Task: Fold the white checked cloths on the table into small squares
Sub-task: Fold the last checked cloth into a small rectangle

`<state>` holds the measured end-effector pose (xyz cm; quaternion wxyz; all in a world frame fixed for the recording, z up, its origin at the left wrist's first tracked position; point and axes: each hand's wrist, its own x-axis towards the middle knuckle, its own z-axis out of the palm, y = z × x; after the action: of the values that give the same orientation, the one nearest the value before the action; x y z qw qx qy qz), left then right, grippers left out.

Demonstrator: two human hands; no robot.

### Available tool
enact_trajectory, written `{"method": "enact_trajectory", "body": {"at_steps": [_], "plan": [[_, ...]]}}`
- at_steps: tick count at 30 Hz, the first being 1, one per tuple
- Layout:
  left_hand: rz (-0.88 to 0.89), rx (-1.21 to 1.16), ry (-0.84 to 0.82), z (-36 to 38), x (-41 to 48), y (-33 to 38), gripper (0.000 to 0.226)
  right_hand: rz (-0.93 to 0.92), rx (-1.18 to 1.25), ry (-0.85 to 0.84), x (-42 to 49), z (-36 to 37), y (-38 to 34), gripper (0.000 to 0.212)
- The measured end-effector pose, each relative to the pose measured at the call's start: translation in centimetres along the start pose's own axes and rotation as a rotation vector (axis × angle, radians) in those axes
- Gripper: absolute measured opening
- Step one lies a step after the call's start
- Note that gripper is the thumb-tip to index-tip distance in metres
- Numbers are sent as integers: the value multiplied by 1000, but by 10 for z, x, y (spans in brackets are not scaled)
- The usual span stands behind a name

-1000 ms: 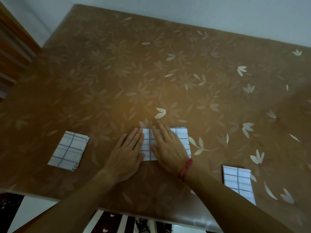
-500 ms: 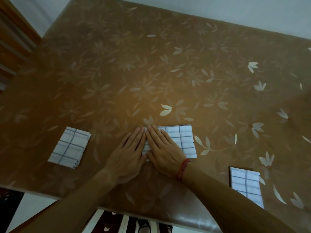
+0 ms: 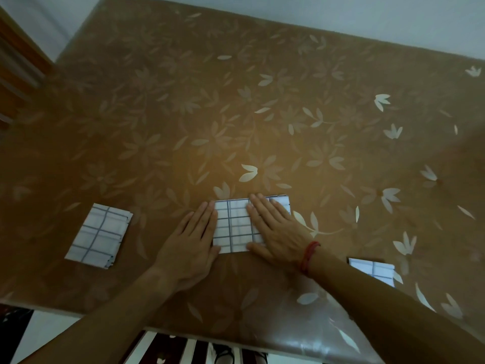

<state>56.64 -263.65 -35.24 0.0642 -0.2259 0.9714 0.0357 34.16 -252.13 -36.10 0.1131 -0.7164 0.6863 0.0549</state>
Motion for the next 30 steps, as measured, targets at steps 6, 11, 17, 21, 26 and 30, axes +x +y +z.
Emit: {"method": "enact_trajectory", "body": {"at_steps": [6,11,17,21,26,30], "plan": [[-15,10,-11,0,-1,0,68,53,-53,-69,-36,-12,43,78],[-31,-2,-2,-2,-1,2,68,57,-15,-88,-41,-20,44,76],[-48,5,-21,-1,1,3,69,69,40,-82,-35,-31,41,82],[-54,-1,-9,0,1,4,68,121,114,-62,-20,-43,41,93],[-57,1,1,0,1,4,67,259,148,-46,13,-56,38,80],[-54,-8,1,0,1,4,67,299,189,-95,23,-67,36,63]]}}
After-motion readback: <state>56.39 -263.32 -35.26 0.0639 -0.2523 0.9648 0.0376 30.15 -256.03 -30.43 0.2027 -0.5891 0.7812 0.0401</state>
